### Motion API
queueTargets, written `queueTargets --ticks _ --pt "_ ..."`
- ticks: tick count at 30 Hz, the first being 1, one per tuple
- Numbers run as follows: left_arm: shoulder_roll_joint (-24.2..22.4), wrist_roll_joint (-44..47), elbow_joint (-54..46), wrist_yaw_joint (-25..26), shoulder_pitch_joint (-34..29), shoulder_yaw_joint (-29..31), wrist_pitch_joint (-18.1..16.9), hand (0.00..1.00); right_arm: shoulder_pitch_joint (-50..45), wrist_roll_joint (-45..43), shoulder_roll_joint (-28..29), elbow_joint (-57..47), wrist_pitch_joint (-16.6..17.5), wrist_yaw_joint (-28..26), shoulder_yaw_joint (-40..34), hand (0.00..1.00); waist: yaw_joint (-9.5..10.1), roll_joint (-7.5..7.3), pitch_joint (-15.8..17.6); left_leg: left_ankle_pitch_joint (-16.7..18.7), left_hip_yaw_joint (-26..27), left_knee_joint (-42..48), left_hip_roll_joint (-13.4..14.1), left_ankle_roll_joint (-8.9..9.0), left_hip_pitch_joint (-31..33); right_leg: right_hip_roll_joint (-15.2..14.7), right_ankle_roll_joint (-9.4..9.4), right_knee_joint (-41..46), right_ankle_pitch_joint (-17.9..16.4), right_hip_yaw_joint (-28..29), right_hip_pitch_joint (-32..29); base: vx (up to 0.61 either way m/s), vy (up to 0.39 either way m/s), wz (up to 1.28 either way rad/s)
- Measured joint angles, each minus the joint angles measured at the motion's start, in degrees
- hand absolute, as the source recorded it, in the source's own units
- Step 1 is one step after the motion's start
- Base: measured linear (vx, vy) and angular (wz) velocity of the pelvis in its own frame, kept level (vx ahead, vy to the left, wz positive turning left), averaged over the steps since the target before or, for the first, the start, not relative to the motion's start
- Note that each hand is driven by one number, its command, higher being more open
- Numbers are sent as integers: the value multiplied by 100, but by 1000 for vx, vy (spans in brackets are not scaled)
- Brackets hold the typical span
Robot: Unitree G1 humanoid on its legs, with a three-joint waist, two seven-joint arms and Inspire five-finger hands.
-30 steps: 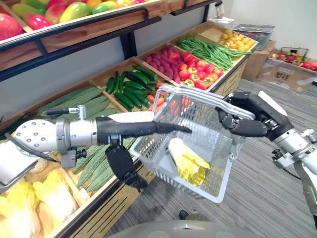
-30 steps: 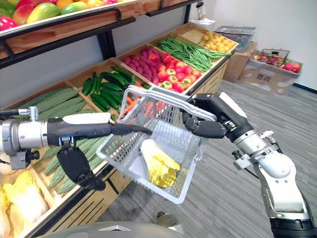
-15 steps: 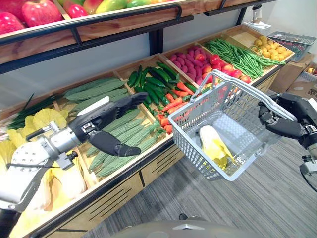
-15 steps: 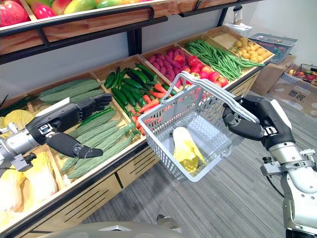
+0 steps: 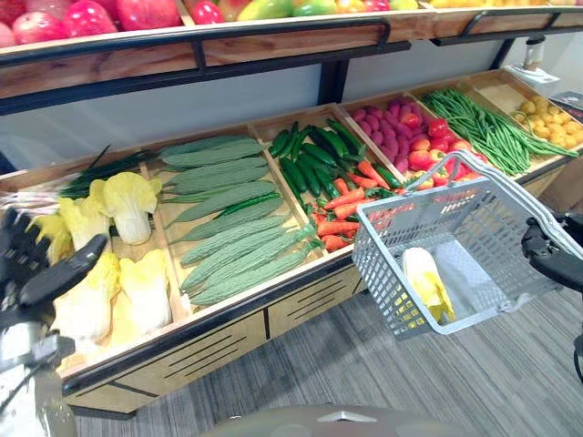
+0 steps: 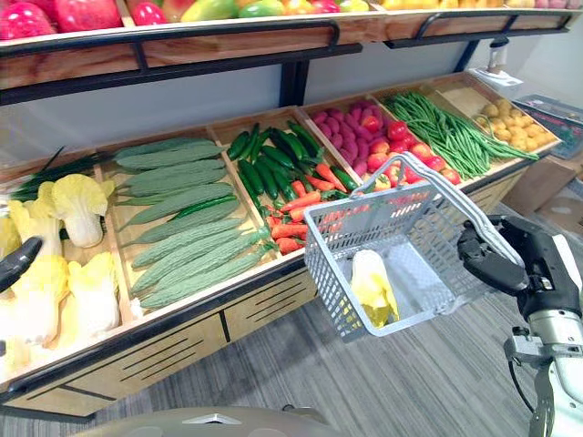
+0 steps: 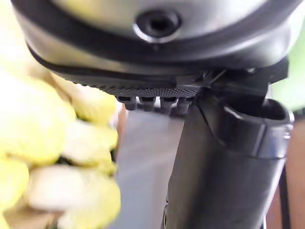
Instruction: Pick vegetable in the basket
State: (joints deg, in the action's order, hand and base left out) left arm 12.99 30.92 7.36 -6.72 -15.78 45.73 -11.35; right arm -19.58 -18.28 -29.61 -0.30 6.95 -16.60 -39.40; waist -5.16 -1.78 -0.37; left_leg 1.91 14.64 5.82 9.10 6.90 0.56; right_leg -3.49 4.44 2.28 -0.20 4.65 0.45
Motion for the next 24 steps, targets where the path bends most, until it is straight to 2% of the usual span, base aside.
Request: queueTargets --ticks 1,2,4,6,8,14,18,22,24 --pt "-111 5 126 136 6 169 -20 100 0 0 38 10 0 48 -37 0 1 -2 -2 -19 -30 -27 -23 -5 -2 -13 2 -13 -5 -35 14 -63 4 33" --pt "-325 55 499 491 12 538 -130 100 0 0 118 20 0 215 -91 0 -8 7 -7 -50 -107 -118 -52 -47 -22 -42 20 -19 -53 -122 51 -54 0 26" --pt "-460 200 947 830 12 931 -227 100 1 0 176 23 0 350 -112 0 -9 0 -4 -77 -116 -156 -59 -48 -40 -52 18 -21 -90 -147 51 -42 -1 14" --pt "-619 522 1588 1453 -1 1454 -332 100 18 10 352 23 -2 556 -118 0 19 -17 5 -81 -140 -160 -57 -45 -40 -54 -1 -21 -120 -168 57 -20 0 5" --pt "-833 567 1959 1787 -85 1667 -366 100 18 126 479 23 -2 726 -118 0 21 -38 18 -82 -184 -129 -61 -45 2 -63 0 -26 -122 -221 56 -4 -4 10" --pt "-1341 516 3015 1866 -281 1681 -354 100 -1 386 580 23 -19 806 -115 0 20 -52 23 -83 -275 -101 -56 -42 66 -61 26 -36 -123 -318 50 8 -7 8" --pt "-1508 339 3771 1794 -282 1345 -249 100 -13 386 639 23 -18 826 -57 0 21 -90 30 -125 -293 -184 -58 5 18 -50 10 -2 -166 -341 58 8 -4 2" --pt "-1553 -466 4445 1537 -279 922 57 100 -36 377 910 22 -17 842 60 0 23 -187 49 -182 -304 -360 -52 30 -131 -23 -16 149 -301 -360 58 24 -17 1" --pt "-1561 -507 4538 1467 -281 747 107 100 -44 364 974 22 -17 842 79 0 26 -221 45 -187 -286 -401 -52 28 -183 -21 -15 187 -340 -354 68 39 -13 -2"
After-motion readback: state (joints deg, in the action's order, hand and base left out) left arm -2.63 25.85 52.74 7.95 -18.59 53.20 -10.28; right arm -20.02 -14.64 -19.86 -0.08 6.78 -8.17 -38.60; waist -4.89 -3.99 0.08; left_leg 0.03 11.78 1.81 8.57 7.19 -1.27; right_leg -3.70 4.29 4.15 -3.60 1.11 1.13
